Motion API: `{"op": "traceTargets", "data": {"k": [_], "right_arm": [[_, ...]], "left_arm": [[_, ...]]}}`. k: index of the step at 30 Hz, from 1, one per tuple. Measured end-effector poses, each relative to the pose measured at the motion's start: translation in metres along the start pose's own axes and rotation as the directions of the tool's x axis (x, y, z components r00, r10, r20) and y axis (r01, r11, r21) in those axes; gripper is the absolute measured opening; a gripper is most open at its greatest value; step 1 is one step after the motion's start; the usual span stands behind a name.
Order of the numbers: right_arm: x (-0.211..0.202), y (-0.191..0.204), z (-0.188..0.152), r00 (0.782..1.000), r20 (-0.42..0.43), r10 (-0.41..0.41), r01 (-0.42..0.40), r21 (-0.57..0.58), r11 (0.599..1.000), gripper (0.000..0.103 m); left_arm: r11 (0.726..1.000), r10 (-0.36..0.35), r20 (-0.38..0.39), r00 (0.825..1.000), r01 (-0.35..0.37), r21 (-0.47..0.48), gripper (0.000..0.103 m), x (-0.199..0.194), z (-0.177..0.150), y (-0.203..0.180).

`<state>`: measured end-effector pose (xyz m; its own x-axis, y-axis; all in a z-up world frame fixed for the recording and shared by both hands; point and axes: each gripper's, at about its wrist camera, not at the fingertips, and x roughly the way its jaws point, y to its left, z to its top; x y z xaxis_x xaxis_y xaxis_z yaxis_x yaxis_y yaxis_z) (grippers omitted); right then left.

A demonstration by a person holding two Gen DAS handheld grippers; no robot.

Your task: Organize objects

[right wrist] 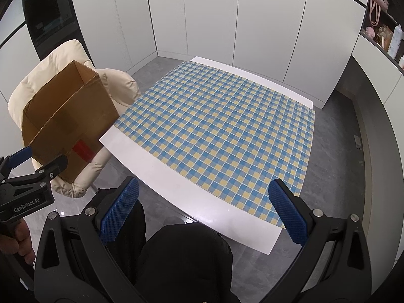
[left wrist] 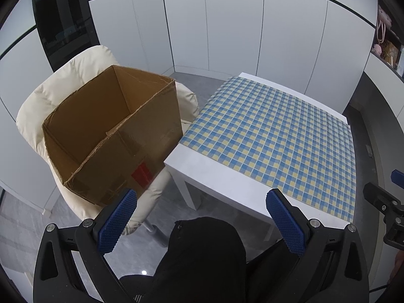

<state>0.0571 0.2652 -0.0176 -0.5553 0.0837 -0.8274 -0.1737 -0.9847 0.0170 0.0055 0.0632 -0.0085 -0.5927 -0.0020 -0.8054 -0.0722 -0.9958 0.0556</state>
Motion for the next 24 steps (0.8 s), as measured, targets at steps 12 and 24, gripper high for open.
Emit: {"op": "traceTargets", "data": {"k": [12,24], "right_arm": [[0.0013,-0.0005,0.0001,1.000,-0.001,-0.002,0.002,0.001,1.000,0.103],[0.0017,-0.0010,-0.0001,1.000,-0.003,-0.002,0.002,0.001,1.000,0.103]], "left_arm": [[1.000,0.000,0.007,1.000,0.000,0.003,0.102,-0.0015,-0.0001,-0.0035],[1.000,-0.002,0.010,1.000,0.002,-0.003,0.102,-0.0017,0.0004,-0.0019]]}}
